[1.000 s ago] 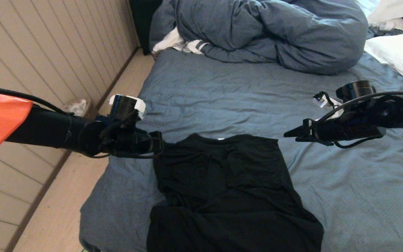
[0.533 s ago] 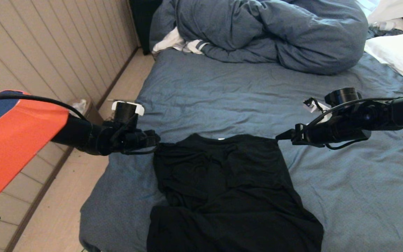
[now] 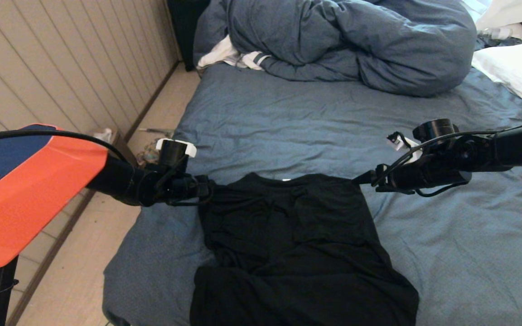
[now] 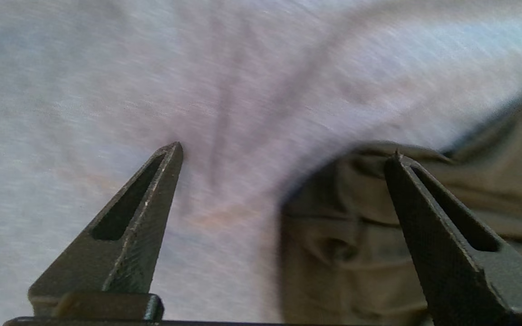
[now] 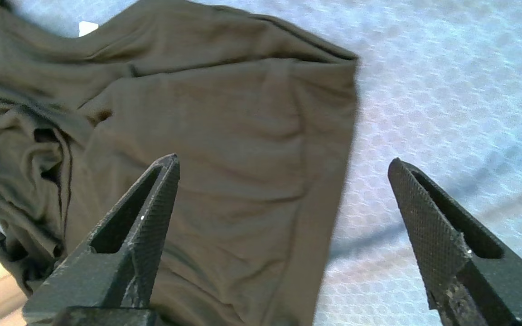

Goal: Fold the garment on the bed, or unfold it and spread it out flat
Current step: Unford the black T-shirt

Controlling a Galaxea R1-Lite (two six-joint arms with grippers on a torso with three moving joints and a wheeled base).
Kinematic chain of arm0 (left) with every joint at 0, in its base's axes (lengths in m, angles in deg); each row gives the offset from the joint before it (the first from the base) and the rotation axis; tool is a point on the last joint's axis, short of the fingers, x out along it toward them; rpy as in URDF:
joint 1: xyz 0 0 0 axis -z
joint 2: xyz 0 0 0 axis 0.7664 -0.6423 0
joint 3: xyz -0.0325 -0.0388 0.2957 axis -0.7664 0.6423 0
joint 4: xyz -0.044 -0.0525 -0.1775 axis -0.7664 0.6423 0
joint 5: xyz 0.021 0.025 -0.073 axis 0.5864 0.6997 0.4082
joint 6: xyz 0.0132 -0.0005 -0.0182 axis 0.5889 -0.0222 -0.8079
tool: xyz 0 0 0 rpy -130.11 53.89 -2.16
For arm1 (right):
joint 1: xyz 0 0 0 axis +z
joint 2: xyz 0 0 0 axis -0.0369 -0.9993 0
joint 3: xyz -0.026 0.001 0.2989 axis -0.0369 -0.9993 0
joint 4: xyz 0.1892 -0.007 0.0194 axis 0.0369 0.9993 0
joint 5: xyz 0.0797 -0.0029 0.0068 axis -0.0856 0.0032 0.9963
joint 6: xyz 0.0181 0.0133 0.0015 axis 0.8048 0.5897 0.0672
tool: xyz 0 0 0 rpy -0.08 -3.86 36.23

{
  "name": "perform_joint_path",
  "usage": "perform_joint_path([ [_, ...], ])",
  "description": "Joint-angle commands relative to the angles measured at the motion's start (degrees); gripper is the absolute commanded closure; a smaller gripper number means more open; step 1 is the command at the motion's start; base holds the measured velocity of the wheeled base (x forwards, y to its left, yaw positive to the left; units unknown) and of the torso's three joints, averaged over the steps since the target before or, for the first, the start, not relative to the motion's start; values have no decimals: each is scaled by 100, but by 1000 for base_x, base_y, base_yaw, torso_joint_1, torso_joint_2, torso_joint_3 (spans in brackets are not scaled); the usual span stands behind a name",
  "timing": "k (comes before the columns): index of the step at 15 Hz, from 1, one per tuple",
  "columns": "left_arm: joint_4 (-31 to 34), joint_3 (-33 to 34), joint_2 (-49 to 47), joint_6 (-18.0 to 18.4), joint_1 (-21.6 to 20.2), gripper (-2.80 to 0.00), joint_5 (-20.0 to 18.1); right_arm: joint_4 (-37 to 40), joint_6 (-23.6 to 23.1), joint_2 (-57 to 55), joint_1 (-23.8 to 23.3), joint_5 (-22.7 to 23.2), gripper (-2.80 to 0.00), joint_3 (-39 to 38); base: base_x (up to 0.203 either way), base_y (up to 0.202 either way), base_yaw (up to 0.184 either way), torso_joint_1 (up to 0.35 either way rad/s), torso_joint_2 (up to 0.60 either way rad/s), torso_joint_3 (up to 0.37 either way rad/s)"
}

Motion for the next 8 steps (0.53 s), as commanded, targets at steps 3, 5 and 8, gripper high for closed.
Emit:
perform_joint_path([
  [3,0,7,78,-15,131,-280,5,9,14,20,-13,14,-280,9,0,0,0,0,0,0],
  [5,74,40,285,2,141,-280,-28,9,14,11,-4,14,-280,-9,0,0,0,0,0,0],
  [8,39,333,368,368,135,-280,-227,9,14,38,-11,23,-280,-38,0,0,0,0,0,0],
])
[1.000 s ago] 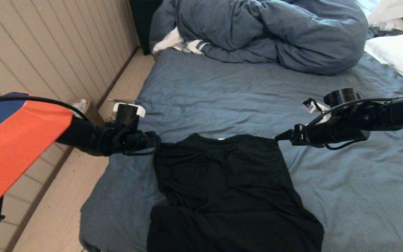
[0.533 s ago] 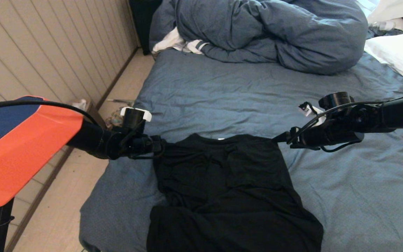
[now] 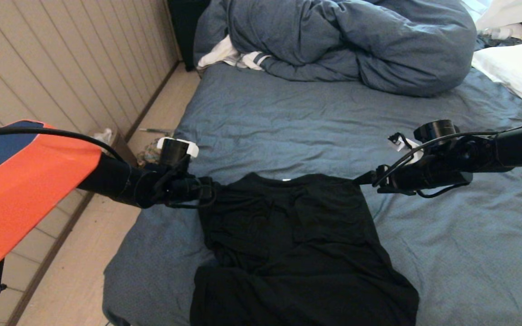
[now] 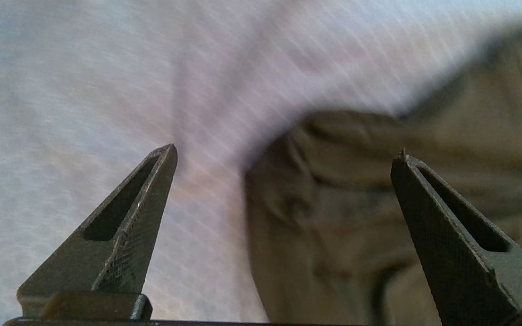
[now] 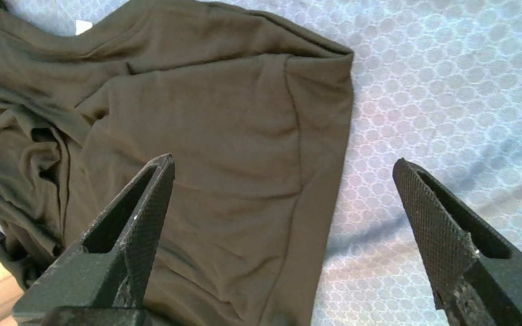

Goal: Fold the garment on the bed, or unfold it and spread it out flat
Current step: Unford the black T-shirt

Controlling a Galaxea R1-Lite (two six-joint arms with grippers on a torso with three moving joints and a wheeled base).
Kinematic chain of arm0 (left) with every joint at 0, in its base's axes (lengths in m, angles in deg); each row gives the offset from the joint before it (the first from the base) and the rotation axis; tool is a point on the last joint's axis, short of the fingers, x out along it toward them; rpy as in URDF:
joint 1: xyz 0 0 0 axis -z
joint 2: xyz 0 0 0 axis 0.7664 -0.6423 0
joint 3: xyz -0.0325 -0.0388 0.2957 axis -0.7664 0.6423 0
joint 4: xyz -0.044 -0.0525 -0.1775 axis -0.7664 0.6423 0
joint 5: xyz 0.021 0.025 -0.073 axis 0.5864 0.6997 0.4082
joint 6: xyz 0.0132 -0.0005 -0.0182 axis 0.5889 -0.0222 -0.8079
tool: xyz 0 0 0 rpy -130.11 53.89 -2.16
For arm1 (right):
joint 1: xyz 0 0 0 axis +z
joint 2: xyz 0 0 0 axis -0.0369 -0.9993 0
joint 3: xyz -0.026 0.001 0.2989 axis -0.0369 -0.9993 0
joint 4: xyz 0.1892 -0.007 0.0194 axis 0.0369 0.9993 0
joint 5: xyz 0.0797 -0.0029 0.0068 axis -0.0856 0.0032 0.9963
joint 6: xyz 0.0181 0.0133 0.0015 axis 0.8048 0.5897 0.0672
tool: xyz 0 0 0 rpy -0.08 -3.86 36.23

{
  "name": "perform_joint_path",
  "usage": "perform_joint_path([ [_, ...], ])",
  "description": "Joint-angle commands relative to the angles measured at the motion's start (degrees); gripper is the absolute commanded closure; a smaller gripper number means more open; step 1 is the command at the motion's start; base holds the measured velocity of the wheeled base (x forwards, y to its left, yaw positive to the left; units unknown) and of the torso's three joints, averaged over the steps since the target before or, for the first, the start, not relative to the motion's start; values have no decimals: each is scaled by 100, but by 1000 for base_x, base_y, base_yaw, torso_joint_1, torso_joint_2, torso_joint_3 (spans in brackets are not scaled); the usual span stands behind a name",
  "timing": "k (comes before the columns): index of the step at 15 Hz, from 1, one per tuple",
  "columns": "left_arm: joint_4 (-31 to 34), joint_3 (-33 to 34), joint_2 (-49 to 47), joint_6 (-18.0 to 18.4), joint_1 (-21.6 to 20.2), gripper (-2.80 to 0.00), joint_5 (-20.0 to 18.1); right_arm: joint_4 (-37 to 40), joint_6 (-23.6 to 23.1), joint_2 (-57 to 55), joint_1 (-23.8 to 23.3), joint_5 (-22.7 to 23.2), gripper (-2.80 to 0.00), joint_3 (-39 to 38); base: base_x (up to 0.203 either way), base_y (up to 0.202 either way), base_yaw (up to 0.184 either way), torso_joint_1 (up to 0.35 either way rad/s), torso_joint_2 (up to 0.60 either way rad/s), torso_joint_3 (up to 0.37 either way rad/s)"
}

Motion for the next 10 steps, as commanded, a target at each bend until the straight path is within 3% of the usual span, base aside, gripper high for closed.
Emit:
perform_joint_path([
  [1,-30,112,36,218,-7,-280,-90,1,3,31,-5,21,-280,-11,0,0,0,0,0,0],
  [8,-333,-42,-524,498,-8,-280,-99,-4,3,-30,-5,29,-280,28,0,0,0,0,0,0],
  [9,-333,-92,-565,496,-8,0,-70,0,3,-30,-14,29,-280,24,0,0,0,0,0,0],
  [10,-342,-129,-565,488,-8,0,-63,-7,3,-21,-5,29,-280,16,0,0,0,0,0,0],
])
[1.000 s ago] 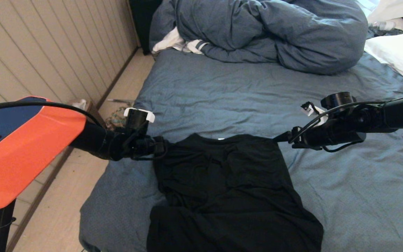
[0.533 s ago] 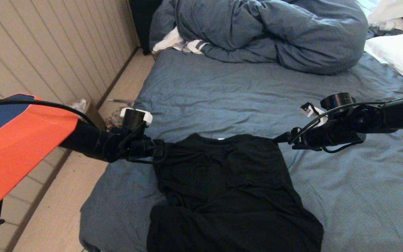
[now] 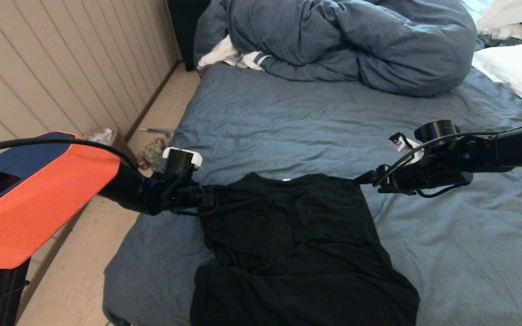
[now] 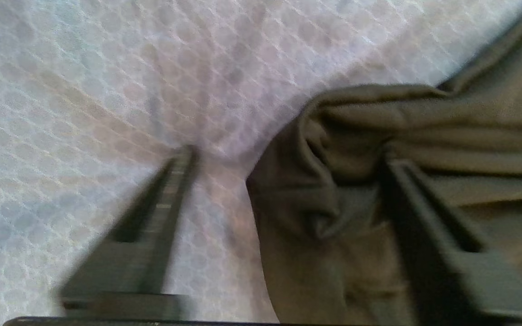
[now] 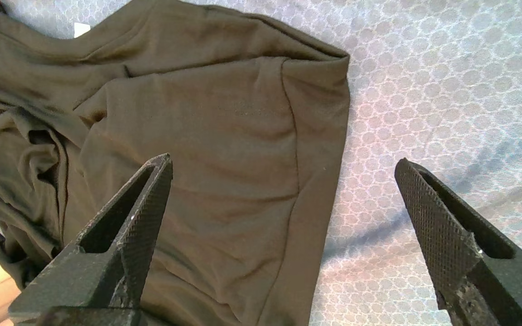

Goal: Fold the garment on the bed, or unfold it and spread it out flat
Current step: Unford the black T-shirt

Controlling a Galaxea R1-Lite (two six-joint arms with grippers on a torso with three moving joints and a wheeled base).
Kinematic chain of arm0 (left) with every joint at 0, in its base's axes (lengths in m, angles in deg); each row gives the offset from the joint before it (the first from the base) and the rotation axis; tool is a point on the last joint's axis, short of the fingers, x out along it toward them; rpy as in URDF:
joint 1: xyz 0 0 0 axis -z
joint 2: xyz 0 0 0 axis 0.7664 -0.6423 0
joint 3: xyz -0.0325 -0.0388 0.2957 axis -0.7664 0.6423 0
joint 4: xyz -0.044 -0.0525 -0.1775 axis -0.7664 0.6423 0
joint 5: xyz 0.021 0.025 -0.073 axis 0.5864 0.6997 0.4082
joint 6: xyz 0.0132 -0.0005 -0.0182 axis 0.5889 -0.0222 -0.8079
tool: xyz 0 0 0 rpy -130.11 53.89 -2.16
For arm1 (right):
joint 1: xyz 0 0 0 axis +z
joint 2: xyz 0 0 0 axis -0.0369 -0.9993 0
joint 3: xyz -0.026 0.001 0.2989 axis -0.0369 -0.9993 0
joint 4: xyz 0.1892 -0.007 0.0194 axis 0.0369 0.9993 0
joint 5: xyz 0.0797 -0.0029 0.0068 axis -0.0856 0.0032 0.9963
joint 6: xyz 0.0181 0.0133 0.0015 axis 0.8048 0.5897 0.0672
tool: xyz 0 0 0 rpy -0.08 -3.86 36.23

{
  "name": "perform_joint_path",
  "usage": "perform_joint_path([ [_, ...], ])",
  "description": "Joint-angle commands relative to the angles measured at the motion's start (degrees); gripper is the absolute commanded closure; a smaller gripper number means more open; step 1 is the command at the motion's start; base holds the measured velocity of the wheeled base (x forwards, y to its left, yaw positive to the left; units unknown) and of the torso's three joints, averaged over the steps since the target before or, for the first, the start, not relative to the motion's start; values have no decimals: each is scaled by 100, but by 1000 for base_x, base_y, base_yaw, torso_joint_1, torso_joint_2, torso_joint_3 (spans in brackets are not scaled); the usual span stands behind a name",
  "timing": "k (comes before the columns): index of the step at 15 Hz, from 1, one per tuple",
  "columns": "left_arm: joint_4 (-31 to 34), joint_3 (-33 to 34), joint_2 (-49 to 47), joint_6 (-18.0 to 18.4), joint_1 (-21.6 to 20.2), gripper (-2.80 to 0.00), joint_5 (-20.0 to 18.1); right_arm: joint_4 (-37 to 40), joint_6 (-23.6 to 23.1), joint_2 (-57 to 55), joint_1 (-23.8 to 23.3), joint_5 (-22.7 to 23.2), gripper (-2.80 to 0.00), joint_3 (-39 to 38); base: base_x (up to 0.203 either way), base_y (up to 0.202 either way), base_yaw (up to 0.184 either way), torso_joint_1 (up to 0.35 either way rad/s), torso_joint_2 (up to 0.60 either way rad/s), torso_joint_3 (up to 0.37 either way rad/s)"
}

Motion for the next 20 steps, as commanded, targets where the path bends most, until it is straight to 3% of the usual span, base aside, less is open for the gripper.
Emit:
perform_joint_path([
  [1,-15,-89,-82,-31,4,0,5,4,-14,5,9,16,-280,-18,0,0,0,0,0,0],
  [8,-32,-115,60,-91,-4,0,23,-6,-26,-210,43,-32,-280,67,0,0,0,0,0,0],
  [12,-137,-118,52,-91,4,0,231,-279,-32,-623,231,-812,-280,463,0,0,0,0,0,0],
  [19,-245,-142,-54,-170,4,0,230,-400,-40,-852,518,-910,-280,474,0,0,0,0,0,0],
  [20,-389,-142,-94,-178,1,0,251,-489,-48,-893,512,-1039,0,466,0,0,0,0,0,0],
])
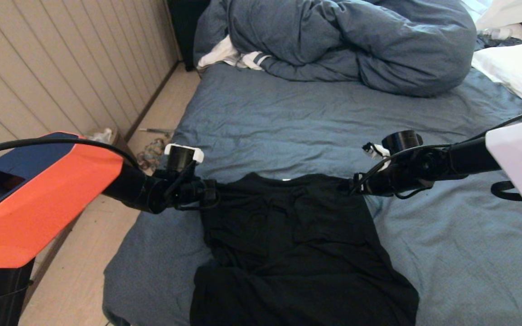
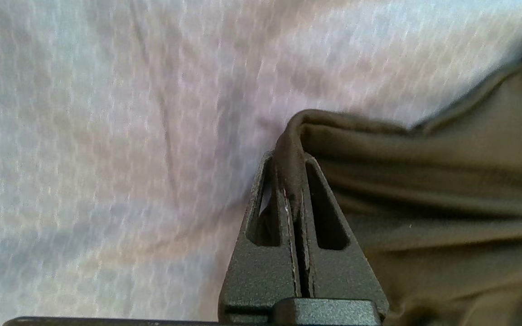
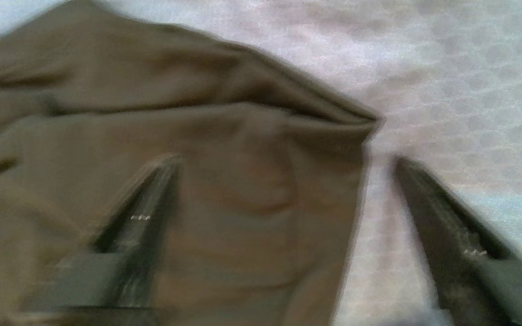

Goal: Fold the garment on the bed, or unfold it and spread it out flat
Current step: Unford the black T-shirt

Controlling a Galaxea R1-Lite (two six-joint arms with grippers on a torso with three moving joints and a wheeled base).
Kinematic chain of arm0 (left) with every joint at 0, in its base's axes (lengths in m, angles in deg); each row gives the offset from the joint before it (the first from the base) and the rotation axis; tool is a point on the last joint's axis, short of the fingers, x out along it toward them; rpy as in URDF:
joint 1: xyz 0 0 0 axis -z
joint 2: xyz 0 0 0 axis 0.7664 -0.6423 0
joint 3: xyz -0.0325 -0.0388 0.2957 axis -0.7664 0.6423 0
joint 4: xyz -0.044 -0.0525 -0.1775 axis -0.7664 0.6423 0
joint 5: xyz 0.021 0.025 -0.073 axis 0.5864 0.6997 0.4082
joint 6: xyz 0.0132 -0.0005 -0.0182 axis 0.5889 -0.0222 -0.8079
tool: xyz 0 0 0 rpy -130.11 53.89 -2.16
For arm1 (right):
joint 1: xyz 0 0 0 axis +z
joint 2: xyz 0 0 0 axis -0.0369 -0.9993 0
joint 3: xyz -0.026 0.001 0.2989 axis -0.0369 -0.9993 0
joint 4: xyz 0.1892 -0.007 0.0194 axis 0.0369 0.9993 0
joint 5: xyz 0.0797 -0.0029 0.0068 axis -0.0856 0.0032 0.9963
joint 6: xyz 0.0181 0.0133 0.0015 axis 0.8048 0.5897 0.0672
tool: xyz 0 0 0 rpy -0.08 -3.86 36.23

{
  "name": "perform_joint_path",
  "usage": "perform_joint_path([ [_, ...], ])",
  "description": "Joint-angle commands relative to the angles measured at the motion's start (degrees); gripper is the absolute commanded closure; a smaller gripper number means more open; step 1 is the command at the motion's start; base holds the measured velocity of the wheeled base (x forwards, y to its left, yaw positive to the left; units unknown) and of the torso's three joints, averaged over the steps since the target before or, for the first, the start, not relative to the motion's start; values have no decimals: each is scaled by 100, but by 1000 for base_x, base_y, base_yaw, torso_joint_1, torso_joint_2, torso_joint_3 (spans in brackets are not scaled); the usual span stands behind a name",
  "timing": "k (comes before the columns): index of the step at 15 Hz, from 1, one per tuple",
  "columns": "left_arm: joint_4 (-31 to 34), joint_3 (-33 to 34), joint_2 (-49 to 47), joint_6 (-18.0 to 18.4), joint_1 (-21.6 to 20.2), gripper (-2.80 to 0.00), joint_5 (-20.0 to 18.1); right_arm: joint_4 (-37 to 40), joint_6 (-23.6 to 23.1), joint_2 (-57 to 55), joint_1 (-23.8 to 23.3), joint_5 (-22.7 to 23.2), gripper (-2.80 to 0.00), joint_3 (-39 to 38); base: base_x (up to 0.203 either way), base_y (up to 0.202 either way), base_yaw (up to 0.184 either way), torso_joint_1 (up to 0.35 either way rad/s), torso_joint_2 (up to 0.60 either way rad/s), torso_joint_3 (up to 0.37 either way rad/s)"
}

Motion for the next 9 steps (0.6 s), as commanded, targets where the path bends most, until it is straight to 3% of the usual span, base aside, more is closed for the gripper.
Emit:
perform_joint_path([
  [1,-142,3,-64,-5,-3,0,46,-114,-5,-108,9,-78,0,-64,0,0,0,0,0,0],
  [9,-197,58,-28,-12,2,0,136,-695,-103,-65,98,-166,0,-383,0,0,0,0,0,0],
])
